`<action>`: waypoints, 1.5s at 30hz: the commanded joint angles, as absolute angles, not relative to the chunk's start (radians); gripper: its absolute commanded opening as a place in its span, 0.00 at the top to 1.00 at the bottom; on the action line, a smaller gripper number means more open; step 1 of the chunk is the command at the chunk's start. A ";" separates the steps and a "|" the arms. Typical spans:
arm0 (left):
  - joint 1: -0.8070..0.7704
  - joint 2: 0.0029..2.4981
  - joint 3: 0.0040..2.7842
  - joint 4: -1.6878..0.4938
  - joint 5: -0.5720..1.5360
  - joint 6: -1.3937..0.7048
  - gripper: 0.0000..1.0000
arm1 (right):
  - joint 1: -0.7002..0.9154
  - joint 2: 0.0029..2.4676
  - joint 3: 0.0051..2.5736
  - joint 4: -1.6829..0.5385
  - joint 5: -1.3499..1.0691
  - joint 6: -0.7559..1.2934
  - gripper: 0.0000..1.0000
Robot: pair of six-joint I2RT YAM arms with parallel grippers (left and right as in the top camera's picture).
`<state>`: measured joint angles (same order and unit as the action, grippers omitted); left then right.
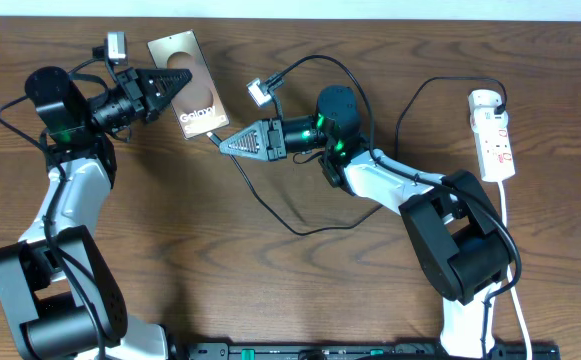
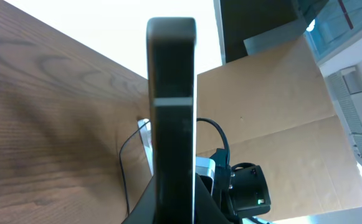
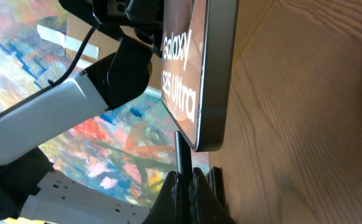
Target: Plug charger to phone and switch on socket
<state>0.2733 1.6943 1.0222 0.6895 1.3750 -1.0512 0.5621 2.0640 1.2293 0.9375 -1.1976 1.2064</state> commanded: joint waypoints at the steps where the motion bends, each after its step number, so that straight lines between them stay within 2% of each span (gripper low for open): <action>1: 0.256 1.681 1.030 0.693 1.472 -1.052 0.92 | 0.558 2.063 1.250 0.954 -1.025 1.217 0.99; 23: 0.257 1.681 1.030 0.690 1.415 -1.053 0.93 | 0.544 2.063 1.250 0.953 -1.049 1.215 0.99; 33: 0.264 1.681 1.030 0.690 1.220 -1.076 0.93 | 0.544 2.063 1.250 0.954 -1.095 1.245 0.99; 45: 0.342 1.681 1.030 0.690 1.203 -1.124 0.93 | 0.529 2.063 1.250 0.950 -1.060 1.245 0.99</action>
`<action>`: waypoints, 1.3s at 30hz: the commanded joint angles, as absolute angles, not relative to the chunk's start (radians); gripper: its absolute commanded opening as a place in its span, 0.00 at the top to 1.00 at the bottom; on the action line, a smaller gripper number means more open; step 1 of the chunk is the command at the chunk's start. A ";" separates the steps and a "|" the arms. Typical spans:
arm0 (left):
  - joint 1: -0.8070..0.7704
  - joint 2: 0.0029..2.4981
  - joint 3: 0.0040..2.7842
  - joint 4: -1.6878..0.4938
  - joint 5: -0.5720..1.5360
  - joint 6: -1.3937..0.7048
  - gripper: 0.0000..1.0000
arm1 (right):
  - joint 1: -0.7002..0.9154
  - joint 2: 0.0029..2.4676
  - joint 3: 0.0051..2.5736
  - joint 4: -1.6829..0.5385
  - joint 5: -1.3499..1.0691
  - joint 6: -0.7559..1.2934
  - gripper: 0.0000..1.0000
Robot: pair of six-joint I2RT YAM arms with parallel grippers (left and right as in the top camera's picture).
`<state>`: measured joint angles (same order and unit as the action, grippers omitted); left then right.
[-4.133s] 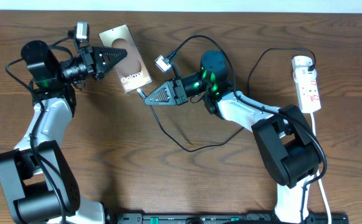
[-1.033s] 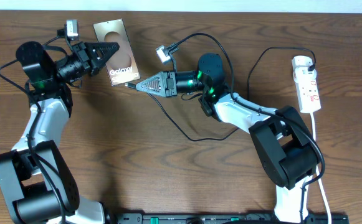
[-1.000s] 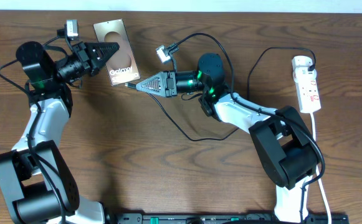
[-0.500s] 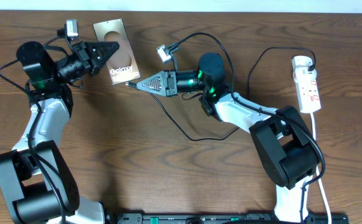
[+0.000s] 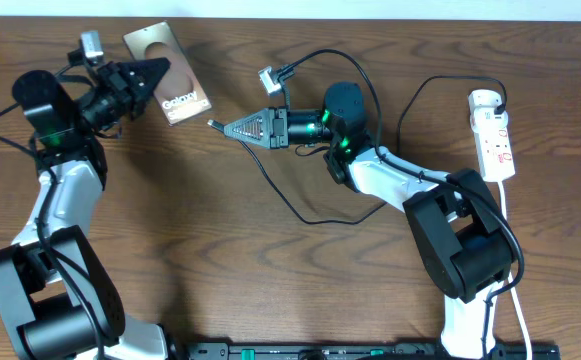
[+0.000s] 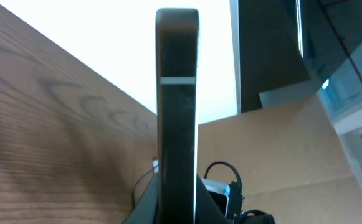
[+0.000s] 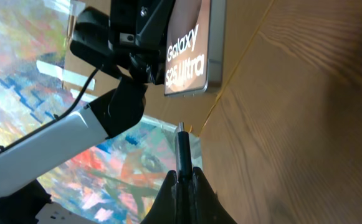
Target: Plug charger to phone and switch on socket
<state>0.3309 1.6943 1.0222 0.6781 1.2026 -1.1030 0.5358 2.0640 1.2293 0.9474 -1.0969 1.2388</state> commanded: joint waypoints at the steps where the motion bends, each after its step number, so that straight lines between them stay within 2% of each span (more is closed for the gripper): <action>1: 0.342 1.681 1.030 0.690 1.202 -1.125 0.93 | 0.529 2.063 1.250 0.944 -1.047 1.252 0.99; 14: 0.301 1.681 1.030 0.691 1.092 -1.166 0.93 | 0.541 2.063 1.250 0.986 -0.878 1.447 0.99; 31: 0.236 1.681 1.030 0.691 0.931 -1.237 0.93 | 0.563 2.063 1.250 0.988 -0.857 1.443 0.99; 39: 0.226 1.681 1.030 0.691 0.930 -1.236 0.93 | 0.562 2.063 1.250 0.988 -0.854 1.438 0.99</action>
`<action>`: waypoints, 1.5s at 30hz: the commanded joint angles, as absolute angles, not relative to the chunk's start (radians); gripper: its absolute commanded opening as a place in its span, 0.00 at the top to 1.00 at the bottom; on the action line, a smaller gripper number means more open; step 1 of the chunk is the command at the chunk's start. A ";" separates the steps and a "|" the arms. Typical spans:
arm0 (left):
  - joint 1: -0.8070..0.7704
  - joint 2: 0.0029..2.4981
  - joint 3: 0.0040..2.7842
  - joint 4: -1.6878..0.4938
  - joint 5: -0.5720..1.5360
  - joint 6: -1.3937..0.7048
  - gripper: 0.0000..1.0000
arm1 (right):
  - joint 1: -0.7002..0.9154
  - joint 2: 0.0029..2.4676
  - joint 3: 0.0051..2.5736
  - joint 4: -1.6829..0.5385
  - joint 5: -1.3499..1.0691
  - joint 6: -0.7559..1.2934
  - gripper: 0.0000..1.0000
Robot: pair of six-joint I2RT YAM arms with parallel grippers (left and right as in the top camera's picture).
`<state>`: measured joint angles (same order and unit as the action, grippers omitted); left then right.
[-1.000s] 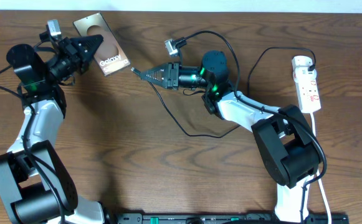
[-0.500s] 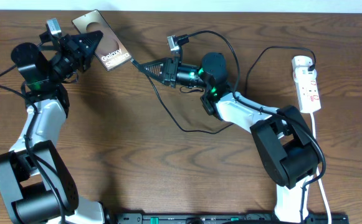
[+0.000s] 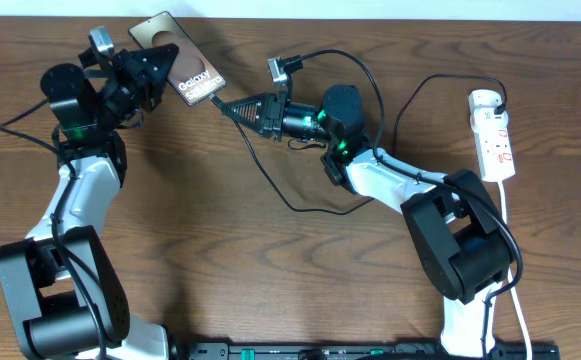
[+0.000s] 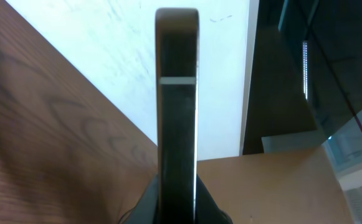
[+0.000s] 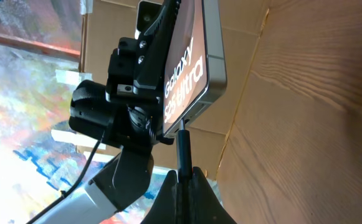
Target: Plug charger to phone and switch on socket
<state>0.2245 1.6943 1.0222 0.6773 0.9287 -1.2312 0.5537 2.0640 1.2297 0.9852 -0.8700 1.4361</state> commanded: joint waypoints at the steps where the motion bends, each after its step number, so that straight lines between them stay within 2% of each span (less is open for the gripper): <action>1: 0.226 1.681 1.030 0.691 0.932 -1.236 0.93 | 0.562 2.063 1.250 0.988 -0.854 1.435 0.99; 13: 0.226 1.681 1.030 0.690 0.921 -1.285 0.93 | 0.562 2.063 1.250 0.987 -0.855 1.424 0.99; 45: 0.224 1.681 1.030 0.695 0.960 -1.254 0.93 | 0.564 2.063 1.250 0.989 -0.822 1.430 0.99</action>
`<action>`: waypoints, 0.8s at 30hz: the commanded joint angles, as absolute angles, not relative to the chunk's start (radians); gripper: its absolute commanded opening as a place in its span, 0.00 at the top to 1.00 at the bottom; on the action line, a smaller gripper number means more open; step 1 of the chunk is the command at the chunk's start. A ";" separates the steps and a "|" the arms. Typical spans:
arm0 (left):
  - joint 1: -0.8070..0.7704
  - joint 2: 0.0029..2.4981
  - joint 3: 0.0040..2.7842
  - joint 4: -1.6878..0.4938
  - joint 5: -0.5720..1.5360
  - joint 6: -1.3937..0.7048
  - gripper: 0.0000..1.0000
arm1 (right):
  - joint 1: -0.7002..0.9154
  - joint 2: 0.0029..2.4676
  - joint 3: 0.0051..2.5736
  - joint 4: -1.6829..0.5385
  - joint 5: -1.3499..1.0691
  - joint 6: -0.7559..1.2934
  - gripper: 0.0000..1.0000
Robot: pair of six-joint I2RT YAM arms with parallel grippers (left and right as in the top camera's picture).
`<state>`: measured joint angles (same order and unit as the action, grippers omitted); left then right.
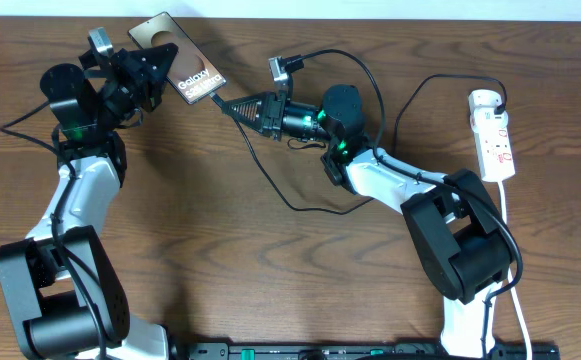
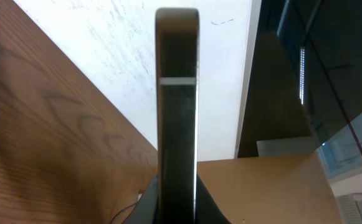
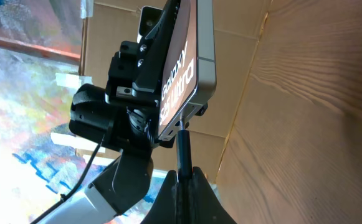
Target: Plug charger to phone and switch on socket
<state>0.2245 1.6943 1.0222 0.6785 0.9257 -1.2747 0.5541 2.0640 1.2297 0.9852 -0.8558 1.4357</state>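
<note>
The phone (image 1: pixel 185 68), gold-backed with "Galaxy" on its screen, is held tilted above the table's far left by my left gripper (image 1: pixel 148 75), which is shut on it. In the left wrist view the phone's dark edge (image 2: pixel 177 106) stands upright between the fingers. My right gripper (image 1: pixel 238 107) is shut on the black charger plug (image 3: pixel 182 149). The plug's tip touches the phone's lower edge (image 3: pixel 193 111); whether it sits in the port cannot be told. The charger cable (image 1: pixel 280 195) trails across the table. The white socket strip (image 1: pixel 494 135) lies at the far right.
The charger cable loops over the wood between the arms and runs toward the socket strip, whose white lead (image 1: pixel 510 260) drops along the right edge. The table's back edge (image 1: pixel 370 18) lies just behind the phone.
Both arms stand almost where they were. In the right wrist view the phone has turned slightly, showing more of its edge, and the plug tip sits closer against its lower edge.
At first the phone was held near the table's middle-left with the plug at its lower edge. Then phone and plug stood apart, the phone drawn to the far left. After that the plug met the phone's lower edge near the back, where both remain.
</note>
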 commanded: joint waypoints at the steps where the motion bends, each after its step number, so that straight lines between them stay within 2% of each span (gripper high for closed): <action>1: 0.223 1.681 1.030 0.695 0.960 -1.253 0.93 | 0.564 2.063 1.250 0.989 -0.821 1.435 0.99; 24: 0.178 1.681 1.030 0.698 0.951 -1.232 0.93 | 0.565 2.063 1.250 1.006 -0.803 1.446 0.99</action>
<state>0.2016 1.6947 1.0222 0.6853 0.8913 -1.2526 0.5541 2.0640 1.2297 0.9985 -0.8516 1.4448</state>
